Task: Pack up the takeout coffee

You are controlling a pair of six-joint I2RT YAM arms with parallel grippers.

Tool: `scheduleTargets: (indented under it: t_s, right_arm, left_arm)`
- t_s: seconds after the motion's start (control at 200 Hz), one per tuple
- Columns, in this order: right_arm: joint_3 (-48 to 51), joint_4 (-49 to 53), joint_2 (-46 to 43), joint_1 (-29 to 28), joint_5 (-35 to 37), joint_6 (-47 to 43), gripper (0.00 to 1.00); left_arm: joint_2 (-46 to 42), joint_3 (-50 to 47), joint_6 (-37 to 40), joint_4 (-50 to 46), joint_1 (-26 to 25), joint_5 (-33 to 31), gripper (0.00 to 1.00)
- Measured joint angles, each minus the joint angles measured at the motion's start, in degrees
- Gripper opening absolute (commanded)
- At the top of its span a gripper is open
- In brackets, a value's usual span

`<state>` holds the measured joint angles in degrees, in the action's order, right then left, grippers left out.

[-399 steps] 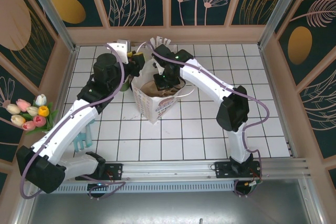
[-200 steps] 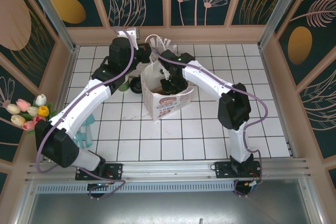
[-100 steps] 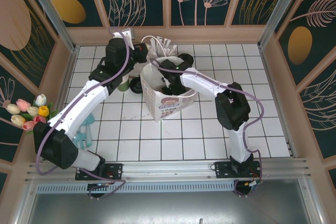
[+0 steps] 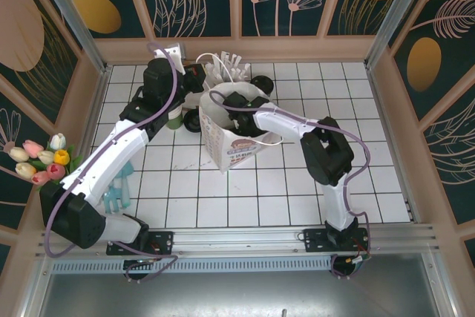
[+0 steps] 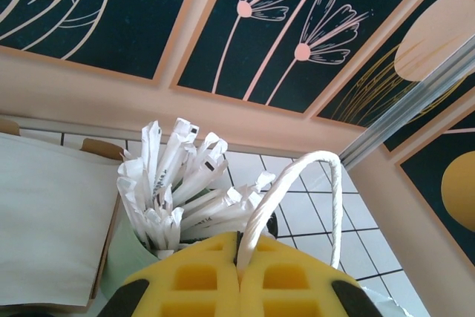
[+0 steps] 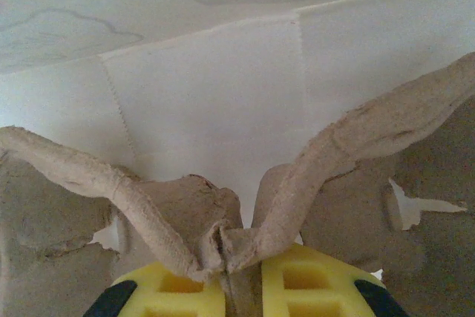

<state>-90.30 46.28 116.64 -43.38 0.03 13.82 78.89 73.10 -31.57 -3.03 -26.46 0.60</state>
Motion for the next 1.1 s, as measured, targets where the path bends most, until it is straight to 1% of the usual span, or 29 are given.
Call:
scheduleTargets:
  t_s: [0.415, 0.56, 0.661, 0.786, 0.916, 1.036, 1.101]
  right_arm:
    - [5.57, -6.93, -1.75, -0.02, 0.61, 1.66, 0.07]
    - [6.78, -8.46, -1.75, -0.02, 0.66, 1.75, 0.11]
    - [7.41, -9.38, -1.75, -0.09, 1.01, 1.79, 0.17]
    - [8.15, -10.54, -1.75, -0.24, 1.44, 2.62, 0.31]
    - [8.41, -10.78, -1.75, -0.22, 1.81, 3.15, 0.42]
    - [8.33, -10.58, -1.75, -0.22, 2.14, 2.97, 0.54]
    - [7.78, -9.9, -1.75, -0.22, 2.14, 2.95, 0.59]
  left_arm:
    - [-0.2, -0.04, 0.26, 0.09, 0.0, 0.48, 0.0]
    - [-0.2, -0.04, 0.44, 0.24, 0.0, 0.66, 0.0]
    - [-0.2, -0.04, 0.46, 0.24, 0.0, 0.7, 0.0]
    - [-0.2, -0.04, 0.5, 0.26, 0.0, 0.94, 0.0]
    - [-0.2, -0.04, 0.92, 0.31, 0.0, 1.09, 0.0]
    - [-0.2, -0.04, 1.51, 0.59, 0.0, 1.62, 0.0]
    - [-0.2, -0.07, 2.01, 0.94, 0.0, 2.05, 0.0]
